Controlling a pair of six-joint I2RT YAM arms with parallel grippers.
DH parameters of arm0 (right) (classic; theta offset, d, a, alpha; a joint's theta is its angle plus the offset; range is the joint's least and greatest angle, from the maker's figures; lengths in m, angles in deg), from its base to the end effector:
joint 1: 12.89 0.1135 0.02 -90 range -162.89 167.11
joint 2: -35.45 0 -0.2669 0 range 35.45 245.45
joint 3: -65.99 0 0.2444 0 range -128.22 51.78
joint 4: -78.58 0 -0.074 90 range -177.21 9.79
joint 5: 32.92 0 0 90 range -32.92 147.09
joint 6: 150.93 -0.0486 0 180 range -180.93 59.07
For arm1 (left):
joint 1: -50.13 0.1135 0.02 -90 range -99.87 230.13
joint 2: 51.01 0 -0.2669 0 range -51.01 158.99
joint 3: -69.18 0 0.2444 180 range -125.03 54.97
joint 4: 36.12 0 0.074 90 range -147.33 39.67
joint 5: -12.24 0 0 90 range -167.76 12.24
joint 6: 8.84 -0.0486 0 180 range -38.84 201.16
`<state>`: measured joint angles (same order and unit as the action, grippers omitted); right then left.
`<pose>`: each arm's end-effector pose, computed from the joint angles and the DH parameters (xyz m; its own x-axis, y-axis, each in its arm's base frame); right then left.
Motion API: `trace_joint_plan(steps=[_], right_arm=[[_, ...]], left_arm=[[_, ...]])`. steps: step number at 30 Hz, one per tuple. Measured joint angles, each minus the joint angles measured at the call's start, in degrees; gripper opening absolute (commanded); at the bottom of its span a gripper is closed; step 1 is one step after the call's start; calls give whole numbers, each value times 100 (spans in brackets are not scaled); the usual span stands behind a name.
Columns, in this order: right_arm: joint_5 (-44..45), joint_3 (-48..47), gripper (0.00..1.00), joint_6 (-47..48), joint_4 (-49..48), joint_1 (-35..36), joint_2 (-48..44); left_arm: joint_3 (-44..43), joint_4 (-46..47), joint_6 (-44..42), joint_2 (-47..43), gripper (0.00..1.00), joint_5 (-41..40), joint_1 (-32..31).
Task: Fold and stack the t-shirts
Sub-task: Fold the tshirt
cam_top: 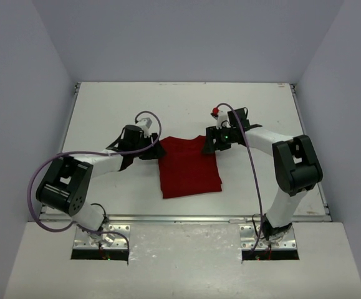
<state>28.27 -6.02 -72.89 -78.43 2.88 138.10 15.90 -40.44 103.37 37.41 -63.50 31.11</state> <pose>0.3380 0.1198 0.1555 -0.8644 -0.0554 -0.4997 -0.3414 0.7943 0.5025 0.2854 -0.1110 0.1627 -0.7436 -0.1312 -0.6556 0.2318 0.8692 -0.4368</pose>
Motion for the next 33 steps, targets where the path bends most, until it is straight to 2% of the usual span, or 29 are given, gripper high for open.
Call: trace_joint_plan(steps=[1, 4, 7, 9, 10, 12, 13, 15, 16, 17, 20, 28, 33], right_arm=[[-7, 0, 63, 2, -20, -4, 24], [-68, 0, 56, -7, -50, -37, 98], [-153, 0, 49, -15, -98, -66, 114], [-197, 0, 49, -26, -120, -66, 114], [-229, 0, 49, -26, -122, -66, 114], [-282, 0, 48, -28, -129, -66, 114], [-299, 0, 46, -28, -133, -66, 114], [-339, 0, 35, -22, -151, -66, 116], [-372, 0, 28, -31, -164, -66, 116], [-407, 0, 17, -28, -179, -66, 125], [-485, 0, 1, -44, -205, -66, 173], [-446, 20, 1, -136, -214, -66, 166], [-332, 354, 1, -345, -249, -66, -444]], left_arm=[[0, -2, 13, 15, 45, 0, 0], [4, 11, -24, 92, 43, 28, 0], [39, 26, -4, 181, 35, 37, 0], [39, 37, 11, 273, 40, 46, 0], [39, 39, 20, 341, 47, 46, 0], [39, 33, 50, 452, 50, 42, 0], [39, 33, 74, 487, 46, 35, 0], [39, 55, 87, 529, 40, 35, 0], [39, 74, 101, 544, 30, 46, 0], [39, 105, 122, 551, 25, 70, 0], [39, 201, 173, 562, 3, 153, 0], [136, 240, 225, 256, 1, 210, 0], [190, 144, 225, -444, 0, 223, 0]])
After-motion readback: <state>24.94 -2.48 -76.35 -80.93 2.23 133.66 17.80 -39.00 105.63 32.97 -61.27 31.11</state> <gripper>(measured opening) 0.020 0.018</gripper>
